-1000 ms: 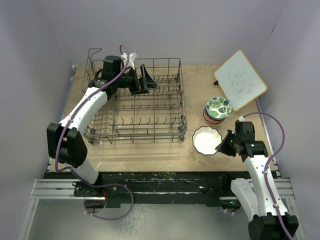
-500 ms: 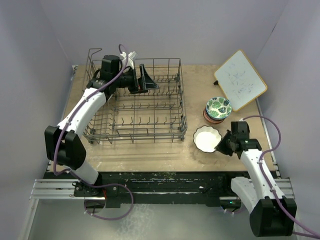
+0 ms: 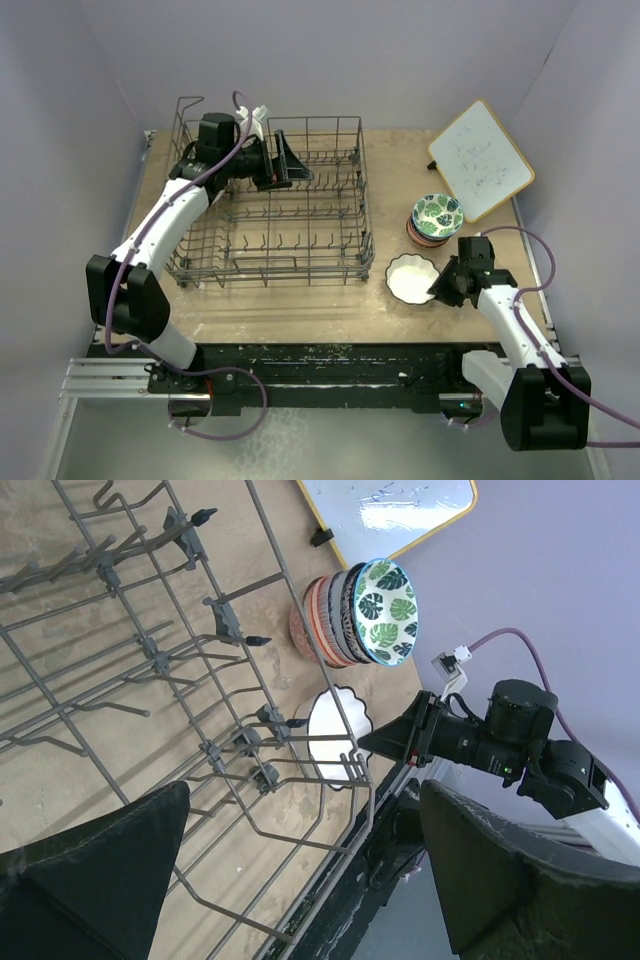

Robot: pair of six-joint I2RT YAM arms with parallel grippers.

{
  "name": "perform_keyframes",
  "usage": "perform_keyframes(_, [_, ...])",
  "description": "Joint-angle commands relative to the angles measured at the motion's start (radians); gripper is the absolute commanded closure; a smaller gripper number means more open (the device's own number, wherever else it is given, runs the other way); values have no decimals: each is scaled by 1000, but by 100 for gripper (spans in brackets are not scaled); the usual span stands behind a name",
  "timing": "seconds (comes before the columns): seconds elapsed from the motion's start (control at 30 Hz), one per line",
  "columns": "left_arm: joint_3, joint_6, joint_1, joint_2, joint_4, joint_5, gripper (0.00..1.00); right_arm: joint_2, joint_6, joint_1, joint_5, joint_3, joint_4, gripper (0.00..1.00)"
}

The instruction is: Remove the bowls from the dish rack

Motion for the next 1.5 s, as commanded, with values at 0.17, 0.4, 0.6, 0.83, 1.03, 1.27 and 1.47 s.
perform_keyframes(0.17, [-23, 24, 46, -72, 30, 24, 1, -34, 20, 1, 11, 56, -12, 61])
perform_keyframes(0.4, [55, 76, 83, -80, -102, -46, 1, -225, 67, 1, -56, 173, -189, 61])
perform_keyframes(0.6, [168, 307, 83, -74, -303, -330, 1, -168, -26, 1, -48, 283, -182, 61])
perform_keyframes(0.83, [195, 440, 83, -58, -409, -626, 1, -65, -60, 1, -50, 401, -133, 61])
perform_keyframes(1.03, [174, 570, 82, -10, -364, -995, 1, 39, -104, 1, -72, 539, -89, 61])
perform_keyframes(1.27, [118, 684, 81, 83, -227, -1143, 1, 104, -124, 1, -117, 591, -17, 61])
perform_keyframes(1.47, [71, 735, 68, 156, -155, -1217, 0, 126, -115, 1, -180, 551, 25, 61])
